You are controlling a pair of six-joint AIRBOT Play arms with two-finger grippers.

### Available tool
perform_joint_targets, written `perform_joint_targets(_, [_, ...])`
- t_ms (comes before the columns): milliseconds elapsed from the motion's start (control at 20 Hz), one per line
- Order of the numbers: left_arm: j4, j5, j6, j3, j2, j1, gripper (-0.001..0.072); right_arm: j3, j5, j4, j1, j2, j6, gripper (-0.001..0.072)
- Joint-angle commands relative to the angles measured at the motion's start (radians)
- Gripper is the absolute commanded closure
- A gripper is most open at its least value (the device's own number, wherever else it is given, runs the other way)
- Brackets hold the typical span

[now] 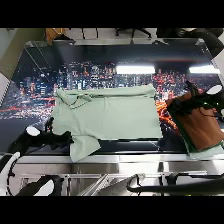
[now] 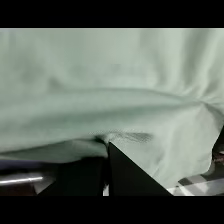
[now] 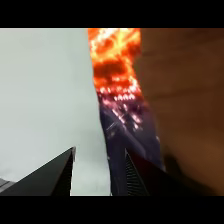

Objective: Fold the shirts.

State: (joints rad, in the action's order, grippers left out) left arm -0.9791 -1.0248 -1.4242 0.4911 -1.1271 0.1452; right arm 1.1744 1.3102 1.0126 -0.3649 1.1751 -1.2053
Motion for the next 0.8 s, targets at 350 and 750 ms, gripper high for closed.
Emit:
perform_joint_targets(350, [0.027, -0.207, 0.029, 0.296, 0.098, -0.034, 0.0694, -0.287, -0.021, -0.003, 0.021, 0.008, -0.010, 0.0318])
perform_joint_targets(750, [0.022, -0.282, 0.046, 0.307, 0.133, -0.003, 0.0696, -0.317, 0.015, -0.135, 0.144, 0.016, 0.084, 0.0691])
